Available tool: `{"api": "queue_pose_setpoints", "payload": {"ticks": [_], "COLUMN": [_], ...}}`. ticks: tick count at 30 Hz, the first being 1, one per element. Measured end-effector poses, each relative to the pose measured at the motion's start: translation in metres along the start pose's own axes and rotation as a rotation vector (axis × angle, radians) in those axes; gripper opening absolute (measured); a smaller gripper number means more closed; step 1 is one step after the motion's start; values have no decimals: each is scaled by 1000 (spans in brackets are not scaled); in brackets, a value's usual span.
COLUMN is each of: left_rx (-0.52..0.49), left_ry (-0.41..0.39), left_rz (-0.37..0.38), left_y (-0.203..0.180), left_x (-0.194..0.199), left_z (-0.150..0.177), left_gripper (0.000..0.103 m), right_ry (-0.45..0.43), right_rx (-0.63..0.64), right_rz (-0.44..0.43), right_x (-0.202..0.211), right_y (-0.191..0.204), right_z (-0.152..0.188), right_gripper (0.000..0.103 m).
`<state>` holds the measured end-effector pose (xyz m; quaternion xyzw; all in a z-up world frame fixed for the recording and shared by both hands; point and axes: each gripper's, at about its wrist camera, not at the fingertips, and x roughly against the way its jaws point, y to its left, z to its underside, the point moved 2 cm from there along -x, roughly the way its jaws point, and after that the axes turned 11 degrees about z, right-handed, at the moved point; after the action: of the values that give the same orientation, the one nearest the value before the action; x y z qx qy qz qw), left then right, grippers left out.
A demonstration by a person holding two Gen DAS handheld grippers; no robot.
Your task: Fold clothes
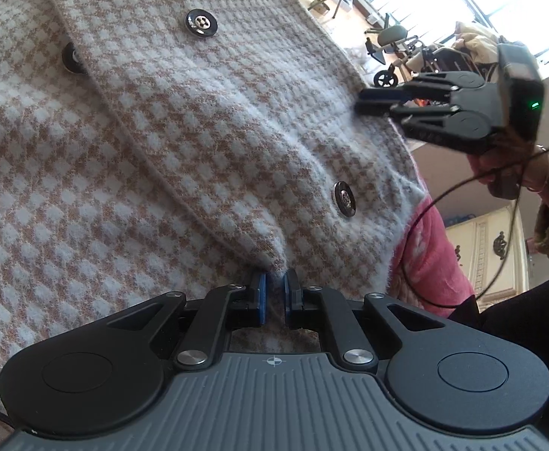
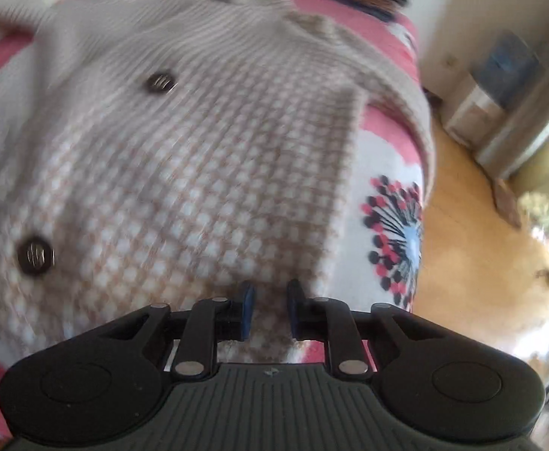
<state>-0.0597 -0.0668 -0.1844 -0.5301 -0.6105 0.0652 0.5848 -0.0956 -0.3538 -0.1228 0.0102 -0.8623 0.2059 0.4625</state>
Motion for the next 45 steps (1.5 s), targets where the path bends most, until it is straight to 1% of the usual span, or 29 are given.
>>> {"api": "queue_pose_setpoints", "payload": {"ticks": [2, 5, 6, 7, 8, 9, 12, 14, 15, 18, 19, 20, 21, 22, 24, 26, 28, 30, 33, 34, 36, 37, 39, 41, 43, 45], "left_rx": [3, 2, 0, -7, -26, -49, -126, -165, -185, -220, -222, -230, -241, -262, -289, -269, -254, -242, -216, -207, -196, -192, -183, -175, -172, -174], "left_ry": [4, 21, 30, 37, 43, 44, -5, -44, -63, -139, -153, -160, -166, -166, -134, -95, -92, -92, -98, -100, -103, -105, -108, -107, -104, -104], "left_rz": [8, 21, 25, 24, 16, 5, -32, -41, -45, -66, -63, -63, -64, -72, -85, -98, -90, -80, -58, -51, -40, -37, -29, -22, -16, -13], "left_y": [1, 4, 4, 4, 3, 1, -10, -14, -16, -18, -19, -20, -21, -23, -24, -18, -14, -11, -8, -7, -5, -6, -7, -6, -6, -6], "left_x": [-1, 0, 1, 4, 7, 12, 23, 33, 39, 42, 40, 36, 31, 25, 11, 0, -3, -5, -4, -4, -4, -3, -2, 0, 0, 0], "left_z": [-2, -5, -5, -5, -5, -4, -2, -3, -4, -8, -9, -10, -11, -11, -10, -7, -6, -5, -4, -4, -4, -3, -1, 0, 0, 0], "left_gripper": [7, 9, 10, 11, 12, 13, 13, 13, 13, 13, 13, 13, 13, 13, 14, 15, 15, 18, 21, 22, 23, 25, 26, 27, 28, 30], "right_ry": [-76, -127, -115, -91, -80, -89, -169, -221, -232, -240, -197, -145, -122, -126, -108, -163, -208, -234, -227, -212, -187, -193, -230, -257, -217, -156], "right_rx": [19, 123, 170, 217, 239, 225, 113, 86, 112, 214, 234, 256, 275, 288, 319, 302, 241, 215, 157, 111, 26, 3, -5, -25, -116, -220], "right_rz": [-70, -193, -195, -171, -153, -157, -213, -311, -350, -381, -386, -377, -375, -380, -362, -348, -378, -374, -320, -301, -290, -280, -247, -195, -155, -193], "right_x": [17, 24, 18, 9, 3, 3, 14, 17, 14, -6, -20, -37, -46, -46, -38, -28, -28, -42, -89, -109, -136, -139, -136, -141, -164, -197], "right_y": [6, 32, 41, 49, 50, 47, 30, 27, 33, 57, 64, 72, 77, 78, 78, 72, 67, 72, 85, 89, 89, 89, 87, 82, 74, 67], "right_z": [-5, -7, -8, -8, -8, -12, -37, -59, -68, -87, -89, -90, -90, -95, -113, -135, -160, -182, -212, -222, -239, -247, -264, -280, -295, -302], "right_gripper": [20, 19, 19, 19, 19, 19, 20, 20, 20, 20, 20, 20, 20, 21, 21, 21, 21, 21, 21, 21, 21, 21, 21, 21, 21, 21]}}
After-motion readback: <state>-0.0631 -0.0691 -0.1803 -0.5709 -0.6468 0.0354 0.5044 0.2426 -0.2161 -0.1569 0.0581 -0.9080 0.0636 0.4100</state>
